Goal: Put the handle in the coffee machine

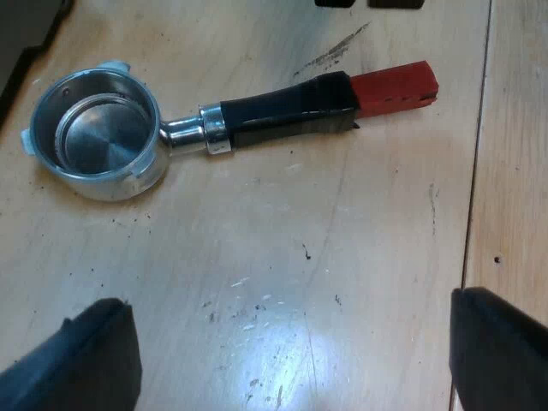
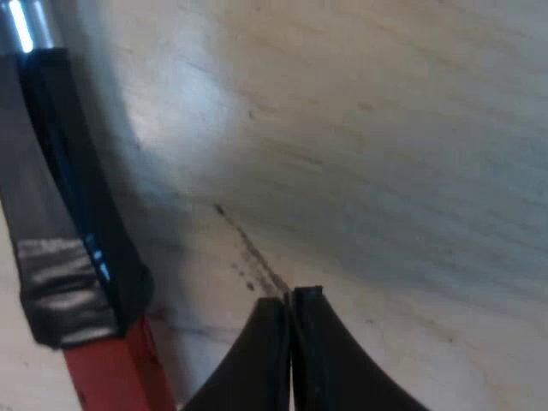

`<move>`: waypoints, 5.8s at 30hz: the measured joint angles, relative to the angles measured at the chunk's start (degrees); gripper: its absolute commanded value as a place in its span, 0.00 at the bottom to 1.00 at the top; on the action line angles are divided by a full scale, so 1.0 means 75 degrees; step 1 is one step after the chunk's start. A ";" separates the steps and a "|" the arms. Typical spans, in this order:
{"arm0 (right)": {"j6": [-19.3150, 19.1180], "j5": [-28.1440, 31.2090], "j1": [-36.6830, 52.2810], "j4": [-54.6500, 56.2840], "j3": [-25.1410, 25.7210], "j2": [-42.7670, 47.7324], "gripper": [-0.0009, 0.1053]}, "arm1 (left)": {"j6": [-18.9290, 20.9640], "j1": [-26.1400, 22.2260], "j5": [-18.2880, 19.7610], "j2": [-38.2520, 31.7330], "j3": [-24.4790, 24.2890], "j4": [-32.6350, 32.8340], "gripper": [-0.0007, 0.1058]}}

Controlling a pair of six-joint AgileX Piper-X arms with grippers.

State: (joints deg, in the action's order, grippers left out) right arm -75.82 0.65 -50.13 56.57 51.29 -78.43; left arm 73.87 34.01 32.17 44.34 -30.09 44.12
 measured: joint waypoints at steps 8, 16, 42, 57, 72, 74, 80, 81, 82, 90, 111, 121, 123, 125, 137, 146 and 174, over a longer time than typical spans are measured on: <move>0.0000 0.0009 -0.0021 -0.0235 0.0011 -0.0728 0.01 | 0.0000 0.0000 -0.0015 0.0000 0.0000 0.0000 0.72; 0.0000 -0.0195 -0.0393 -0.0816 0.0011 -0.0989 0.01 | 0.0164 0.0000 -0.0512 0.0000 0.0000 -0.0009 0.72; 0.0570 -0.1065 -0.1886 -0.2804 0.1439 -0.2512 0.01 | 0.0497 -0.1199 -0.0825 -0.0473 0.0000 0.1250 0.72; 0.0572 -0.1026 -0.1886 -0.3061 0.1905 -0.2818 0.01 | 0.0446 -0.1420 -0.1359 -0.1069 0.0000 0.1770 0.72; 0.0572 0.0540 -0.1886 -0.1252 0.1905 -0.0421 0.11 | 0.0559 -0.1416 -0.0676 -0.2302 -0.0443 0.2083 0.71; 0.0572 0.0643 -0.1886 -0.1160 0.1905 -0.0241 0.24 | 0.0559 -0.1416 -0.0638 -0.2576 -0.0443 0.2174 0.71; 0.0511 0.1114 -0.1886 -0.0931 0.1905 0.0047 0.69 | 0.0621 -0.1416 -0.0593 -0.3321 -0.0460 0.2237 0.71; 0.0444 0.1253 -0.1886 -0.0888 0.1905 0.0047 0.72 | 0.0620 -0.1416 -0.0593 -0.3423 -0.0460 0.2235 0.71; 0.0426 0.1320 -0.1886 -0.0873 0.1905 0.0047 0.72 | 0.0620 -0.1416 -0.0593 -0.3469 -0.0460 0.2235 0.71; 0.0208 0.1248 -0.1288 -0.0822 0.1905 0.0047 0.72 | 0.0678 -0.1416 -0.0437 -0.3535 -0.0460 0.2287 0.71; -0.1205 -0.0175 0.0084 -0.1550 0.1922 -0.0928 0.81 | 0.0678 -0.1416 -0.0268 -0.3535 -0.0460 0.2287 0.71; -0.1607 -0.0219 0.0084 -0.2124 0.1922 -0.1609 0.81 | 0.0678 -0.1416 -0.0253 -0.3535 -0.0402 0.2287 0.71; -0.1667 -0.0366 0.0084 -0.2149 0.1922 -0.1764 0.81 | 0.0678 -0.1416 -0.0253 -0.3535 -0.0339 0.2287 0.71; -0.1723 -0.0508 0.0084 -0.2149 0.1922 -0.1869 0.81 | 0.0678 -0.1416 -0.0253 -0.3535 -0.0313 0.2287 0.71; -0.1960 -0.0599 0.0084 -0.2541 0.1922 -0.2241 0.81 | 0.0678 -0.1416 -0.0253 -0.3535 -0.0084 0.2223 0.71; -0.2129 -0.0856 0.0210 -0.2538 0.1922 -0.2445 0.81 | 0.0678 -0.1416 -0.0253 -0.3535 -0.0084 0.2223 0.71; -0.1944 -0.0842 0.0230 -0.2190 0.1922 -0.2417 0.01 | 0.0678 -0.1416 -0.0253 -0.3535 -0.0084 0.1867 0.71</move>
State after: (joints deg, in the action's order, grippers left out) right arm -90.40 -5.67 -48.41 40.15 65.70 -96.56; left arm 78.96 23.39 30.27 17.83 -30.72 58.12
